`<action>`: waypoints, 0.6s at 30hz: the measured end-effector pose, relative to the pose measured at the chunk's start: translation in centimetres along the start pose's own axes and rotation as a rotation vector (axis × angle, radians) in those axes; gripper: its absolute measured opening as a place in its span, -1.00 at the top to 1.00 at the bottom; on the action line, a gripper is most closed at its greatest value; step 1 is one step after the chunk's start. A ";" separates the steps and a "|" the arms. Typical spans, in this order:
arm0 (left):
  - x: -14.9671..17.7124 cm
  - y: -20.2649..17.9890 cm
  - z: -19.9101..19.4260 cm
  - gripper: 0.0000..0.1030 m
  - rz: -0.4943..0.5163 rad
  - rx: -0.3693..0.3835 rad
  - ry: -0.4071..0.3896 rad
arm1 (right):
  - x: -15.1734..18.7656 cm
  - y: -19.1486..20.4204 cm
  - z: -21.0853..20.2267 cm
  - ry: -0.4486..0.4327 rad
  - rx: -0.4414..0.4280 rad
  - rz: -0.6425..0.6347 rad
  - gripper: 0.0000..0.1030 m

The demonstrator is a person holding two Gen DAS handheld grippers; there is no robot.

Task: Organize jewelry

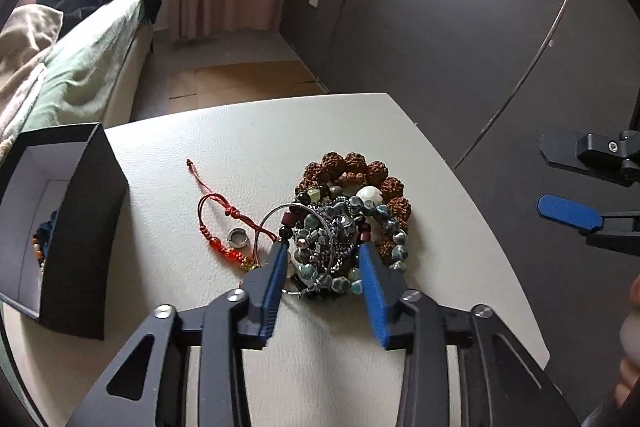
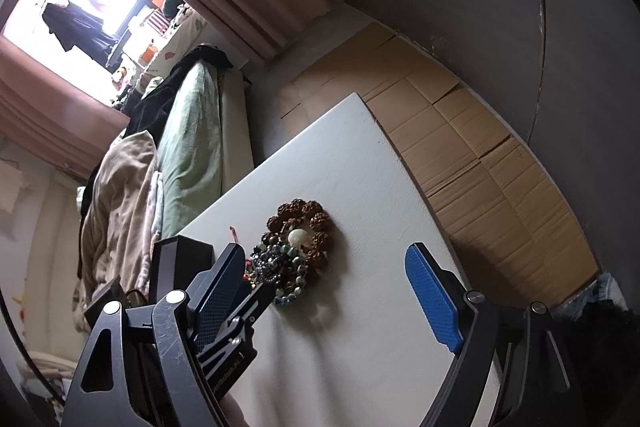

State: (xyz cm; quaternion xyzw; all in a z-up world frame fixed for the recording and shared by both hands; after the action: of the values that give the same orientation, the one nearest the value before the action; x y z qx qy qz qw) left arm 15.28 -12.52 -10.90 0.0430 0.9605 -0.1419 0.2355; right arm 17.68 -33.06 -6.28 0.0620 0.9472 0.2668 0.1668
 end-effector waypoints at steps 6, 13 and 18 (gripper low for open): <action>-0.3 0.5 -0.1 0.72 -0.007 0.033 0.000 | -0.2 0.5 0.6 0.010 -0.001 -0.014 -0.61; -0.5 1.1 -1.5 0.94 -0.003 0.066 -0.022 | 0.3 2.4 1.6 0.029 0.002 -0.061 -0.61; -0.6 2.1 -2.3 1.00 -0.012 0.043 -0.030 | 0.8 4.2 2.6 0.045 -0.020 -0.100 -0.43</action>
State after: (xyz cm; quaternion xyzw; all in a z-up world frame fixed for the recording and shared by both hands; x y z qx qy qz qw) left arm 15.10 -9.90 -9.23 0.0401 0.9538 -0.1648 0.2479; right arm 17.96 -28.06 -6.34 0.0069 0.9499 0.2688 0.1591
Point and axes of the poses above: each gripper's, at about its wrist camera, not at the fingertips, and z roughly the way its jaws point, y to its left, x to its underside, the point moved 1 cm from there along z, roughly the way its jaws point, and after that the axes turned 9 degrees about y, right-handed, at the moved point
